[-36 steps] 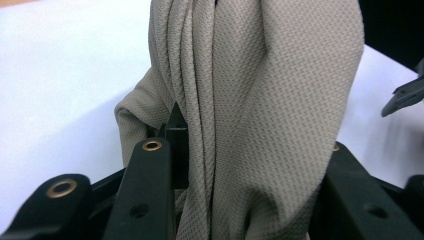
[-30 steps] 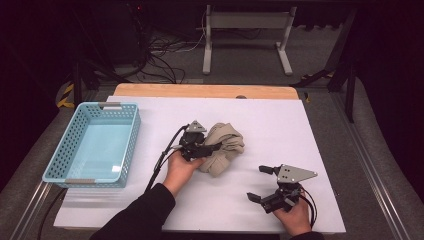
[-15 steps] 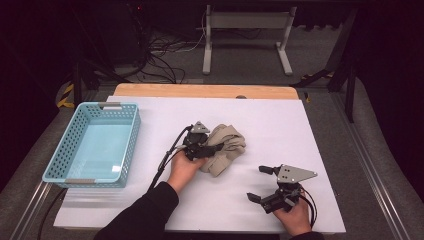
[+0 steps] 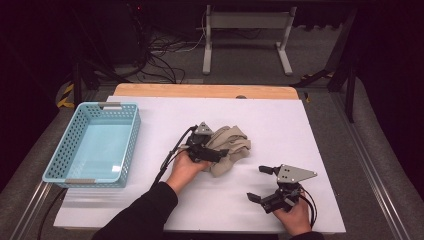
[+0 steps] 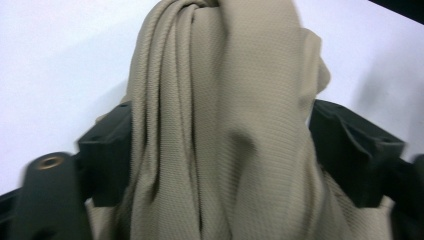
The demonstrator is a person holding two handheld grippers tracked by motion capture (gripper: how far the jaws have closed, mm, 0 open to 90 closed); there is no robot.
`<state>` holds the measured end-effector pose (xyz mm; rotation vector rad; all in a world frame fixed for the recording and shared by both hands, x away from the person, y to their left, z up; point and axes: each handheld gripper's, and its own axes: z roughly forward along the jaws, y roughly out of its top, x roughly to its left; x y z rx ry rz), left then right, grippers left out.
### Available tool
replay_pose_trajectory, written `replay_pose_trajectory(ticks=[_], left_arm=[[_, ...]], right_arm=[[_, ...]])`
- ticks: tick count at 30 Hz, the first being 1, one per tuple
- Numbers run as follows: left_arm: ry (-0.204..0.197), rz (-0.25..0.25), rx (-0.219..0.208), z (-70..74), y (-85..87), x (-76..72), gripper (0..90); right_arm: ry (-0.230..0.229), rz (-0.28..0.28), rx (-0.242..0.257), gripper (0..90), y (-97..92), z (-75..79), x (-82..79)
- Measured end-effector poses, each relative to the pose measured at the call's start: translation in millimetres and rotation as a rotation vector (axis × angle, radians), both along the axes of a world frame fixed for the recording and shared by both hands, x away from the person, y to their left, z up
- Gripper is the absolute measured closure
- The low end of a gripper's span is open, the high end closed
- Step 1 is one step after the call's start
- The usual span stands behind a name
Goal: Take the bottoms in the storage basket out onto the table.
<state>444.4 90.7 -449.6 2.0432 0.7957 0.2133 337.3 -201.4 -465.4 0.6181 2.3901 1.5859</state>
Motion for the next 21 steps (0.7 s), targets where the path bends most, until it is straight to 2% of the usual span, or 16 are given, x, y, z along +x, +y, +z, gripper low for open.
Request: replay_pose_trajectory(ticks=[6, 8, 12, 17, 21], left_arm=[[-0.029, 0.006, -0.012, 6.4, 0.6, -1.9, 5.4], [-0.027, 0.01, -0.029, 8.6, 0.2, -3.6, 4.6], [-0.054, 0.001, -0.02, 13.4, 1.1, -4.0, 3.9], [-0.068, -0.006, -0.029, 19.7, 0.2, -8.0, 3.6], [-0.085, -0.012, -0.016, 24.0, -0.9, -10.3, 3.3]], right_arm=[[0.003, -0.002, 0.001, 0.1, -0.1, -0.1, 0.1], [0.003, -0.002, 0.001, 0.0, -0.2, -0.1, 0.0], [0.002, -0.004, 0.002, 0.1, -0.7, 0.0, 0.1], [0.003, -0.004, 0.002, 0.1, -0.6, 0.0, 0.1], [0.003, -0.003, 0.002, 0.0, -0.6, 0.0, 0.0]])
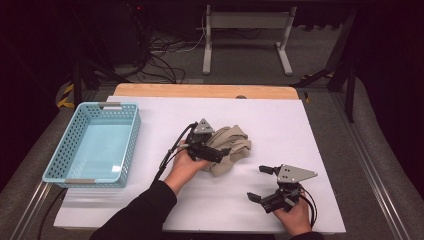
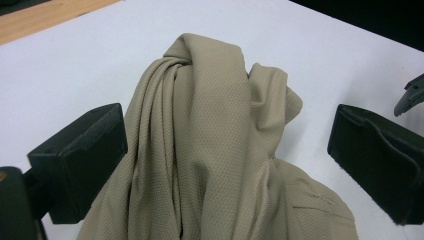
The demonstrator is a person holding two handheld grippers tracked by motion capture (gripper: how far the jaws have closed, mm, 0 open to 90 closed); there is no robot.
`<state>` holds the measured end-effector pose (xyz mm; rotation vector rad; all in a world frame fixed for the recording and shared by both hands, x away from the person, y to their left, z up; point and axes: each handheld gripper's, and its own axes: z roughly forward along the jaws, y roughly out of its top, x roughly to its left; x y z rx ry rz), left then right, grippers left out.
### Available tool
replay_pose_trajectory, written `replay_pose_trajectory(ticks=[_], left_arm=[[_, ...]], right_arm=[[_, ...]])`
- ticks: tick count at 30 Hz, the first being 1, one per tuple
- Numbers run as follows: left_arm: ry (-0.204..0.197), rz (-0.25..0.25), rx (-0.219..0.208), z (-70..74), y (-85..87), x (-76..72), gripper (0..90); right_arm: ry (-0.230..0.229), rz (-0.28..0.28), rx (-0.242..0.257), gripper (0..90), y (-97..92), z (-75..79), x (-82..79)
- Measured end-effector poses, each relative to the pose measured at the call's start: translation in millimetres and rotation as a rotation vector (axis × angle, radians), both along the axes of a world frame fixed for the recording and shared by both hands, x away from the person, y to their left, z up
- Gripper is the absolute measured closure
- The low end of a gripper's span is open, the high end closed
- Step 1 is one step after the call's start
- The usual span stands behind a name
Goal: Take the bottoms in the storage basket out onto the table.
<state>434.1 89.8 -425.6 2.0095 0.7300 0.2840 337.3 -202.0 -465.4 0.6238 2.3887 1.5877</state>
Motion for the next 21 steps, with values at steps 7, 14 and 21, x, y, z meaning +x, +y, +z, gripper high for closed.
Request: replay_pose_trajectory(ticks=[7, 14, 21], left_arm=[[-0.005, -0.012, -0.04, 8.5, 2.6, -3.8, 2.8], [-0.016, -0.014, -0.079, 18.7, 11.1, -7.5, 2.7], [-0.028, -0.015, -0.111, 29.1, 22.2, -12.3, 2.5]], right_arm=[[0.0, 0.001, -0.001, 0.1, 0.0, 0.0, 0.0], [-0.001, 0.0, -0.001, 0.1, 0.0, 0.1, 0.0], [0.001, 0.001, -0.001, 0.1, 0.5, 0.1, 0.1]])
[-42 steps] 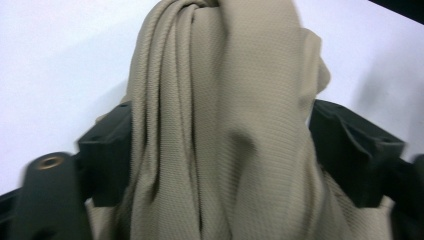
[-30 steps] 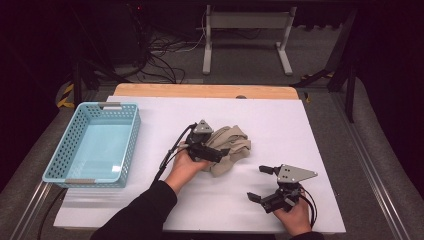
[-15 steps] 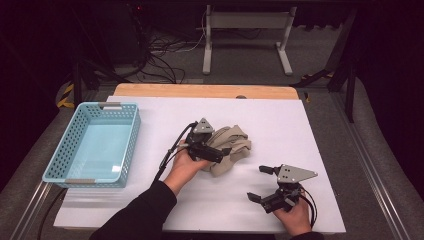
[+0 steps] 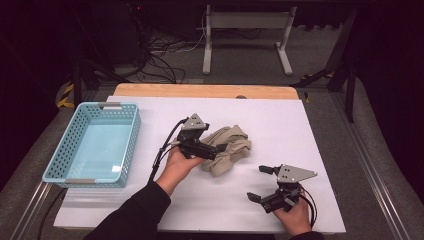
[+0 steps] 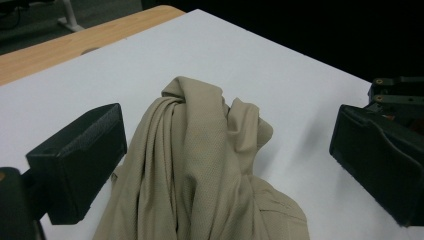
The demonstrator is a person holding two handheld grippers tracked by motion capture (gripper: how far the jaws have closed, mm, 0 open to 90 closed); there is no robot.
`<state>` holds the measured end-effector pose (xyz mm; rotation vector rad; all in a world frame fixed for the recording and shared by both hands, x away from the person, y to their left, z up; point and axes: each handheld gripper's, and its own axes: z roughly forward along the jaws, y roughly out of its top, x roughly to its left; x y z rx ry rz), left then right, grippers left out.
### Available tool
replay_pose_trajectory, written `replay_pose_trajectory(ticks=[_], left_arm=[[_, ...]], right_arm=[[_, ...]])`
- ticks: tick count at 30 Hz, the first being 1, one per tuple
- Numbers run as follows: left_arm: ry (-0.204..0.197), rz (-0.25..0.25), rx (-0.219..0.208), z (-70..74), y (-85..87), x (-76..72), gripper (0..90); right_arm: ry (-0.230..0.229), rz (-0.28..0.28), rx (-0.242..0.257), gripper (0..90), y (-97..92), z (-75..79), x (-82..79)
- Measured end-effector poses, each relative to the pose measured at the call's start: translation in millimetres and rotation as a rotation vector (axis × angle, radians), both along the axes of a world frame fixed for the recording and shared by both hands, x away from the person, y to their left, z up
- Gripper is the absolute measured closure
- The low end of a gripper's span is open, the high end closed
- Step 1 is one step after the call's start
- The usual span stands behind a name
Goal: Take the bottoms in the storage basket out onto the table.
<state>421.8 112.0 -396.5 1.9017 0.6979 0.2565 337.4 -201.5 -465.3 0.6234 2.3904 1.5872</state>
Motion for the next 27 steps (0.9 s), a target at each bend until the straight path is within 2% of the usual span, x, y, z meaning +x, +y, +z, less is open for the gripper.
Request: replay_pose_trajectory(ticks=[6, 9, 16, 18, 21, 24, 27], left_arm=[[-0.013, 0.0, -0.006, 6.8, 8.6, -3.4, 2.3], [-0.004, -0.001, -0.014, 9.0, 11.4, -5.1, 2.2], [-0.017, -0.016, -0.005, 11.9, 19.3, -11.4, 1.4], [-0.032, -0.026, -0.003, 11.9, 25.7, -15.3, 1.2], [-0.027, -0.034, -0.004, 11.3, 35.0, -20.5, 1.2], [-0.05, -0.035, -0.006, 11.9, 44.4, -26.1, 0.3], [-0.05, -0.043, -0.017, 12.6, 52.2, -31.7, 0.1]], right_arm=[[-0.001, 0.001, 0.001, 0.1, -0.1, 0.0, 0.0], [-0.001, 0.001, 0.001, 0.1, -0.1, 0.0, 0.0], [-0.001, 0.002, 0.002, 0.1, -0.2, 0.1, -0.1], [-0.001, 0.003, 0.002, 0.1, -0.4, 0.1, -0.1], [0.0, 0.004, 0.003, 0.0, -0.2, 0.1, -0.1], [0.0, 0.004, 0.002, 0.1, 0.0, 0.1, -0.1], [0.0, 0.004, 0.001, 0.0, 0.1, 0.0, 0.0]])
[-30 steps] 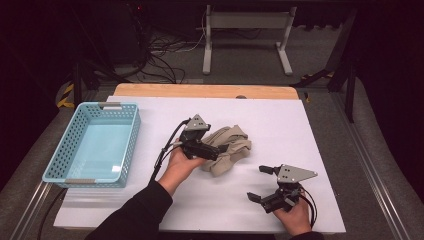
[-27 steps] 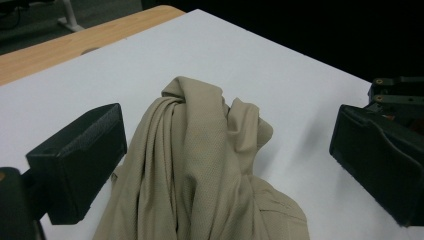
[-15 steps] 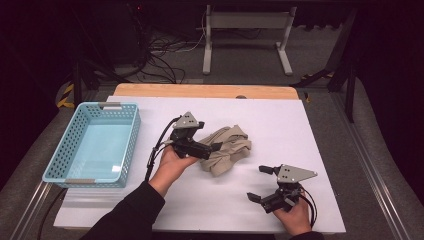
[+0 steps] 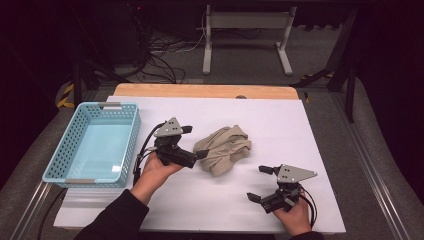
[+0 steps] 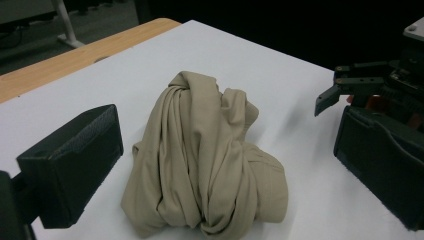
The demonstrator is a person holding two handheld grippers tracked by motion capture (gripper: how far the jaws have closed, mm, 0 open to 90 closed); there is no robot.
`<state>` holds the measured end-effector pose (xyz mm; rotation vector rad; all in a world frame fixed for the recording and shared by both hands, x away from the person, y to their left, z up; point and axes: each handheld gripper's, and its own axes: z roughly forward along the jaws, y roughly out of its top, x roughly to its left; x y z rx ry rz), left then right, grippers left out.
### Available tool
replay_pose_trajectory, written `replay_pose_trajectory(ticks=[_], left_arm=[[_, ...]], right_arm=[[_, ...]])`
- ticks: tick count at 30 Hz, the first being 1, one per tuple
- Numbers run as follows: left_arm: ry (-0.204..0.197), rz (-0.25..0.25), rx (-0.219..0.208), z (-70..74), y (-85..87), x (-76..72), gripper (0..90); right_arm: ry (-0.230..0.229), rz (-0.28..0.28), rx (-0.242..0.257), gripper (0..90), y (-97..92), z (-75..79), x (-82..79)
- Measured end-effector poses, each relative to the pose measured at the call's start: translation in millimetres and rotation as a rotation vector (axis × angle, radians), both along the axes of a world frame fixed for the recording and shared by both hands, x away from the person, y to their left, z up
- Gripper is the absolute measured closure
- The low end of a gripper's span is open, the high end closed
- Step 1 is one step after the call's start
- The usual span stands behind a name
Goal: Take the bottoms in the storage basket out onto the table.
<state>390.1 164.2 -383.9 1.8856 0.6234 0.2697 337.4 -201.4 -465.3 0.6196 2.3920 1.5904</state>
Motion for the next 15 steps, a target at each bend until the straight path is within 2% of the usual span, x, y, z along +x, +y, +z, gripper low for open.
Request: replay_pose_trajectory(ticks=[2, 5, 6, 7, 15], left_arm=[[-0.004, 0.008, 0.019, 0.9, 5.1, -3.3, 0.0], [-0.001, 0.007, 0.005, -0.3, 11.6, -7.9, 0.0], [-0.019, 0.019, 0.006, -2.1, 16.3, -10.0, 0.0], [-0.006, 0.012, -0.002, -3.6, 18.8, -11.7, 0.0], [0.014, 0.028, 0.01, -16.3, 38.9, -20.0, 0.0]], right_arm=[[0.0, 0.0, -0.001, 0.1, 0.1, -0.1, 0.1], [0.0, -0.001, -0.001, 0.1, 0.1, -0.1, 0.1], [0.0, -0.001, -0.001, 0.1, 0.1, -0.1, 0.1], [0.0, -0.001, 0.0, 0.1, 0.0, -0.1, 0.1], [0.001, 0.002, -0.001, 0.0, 0.4, 0.0, -0.2]])
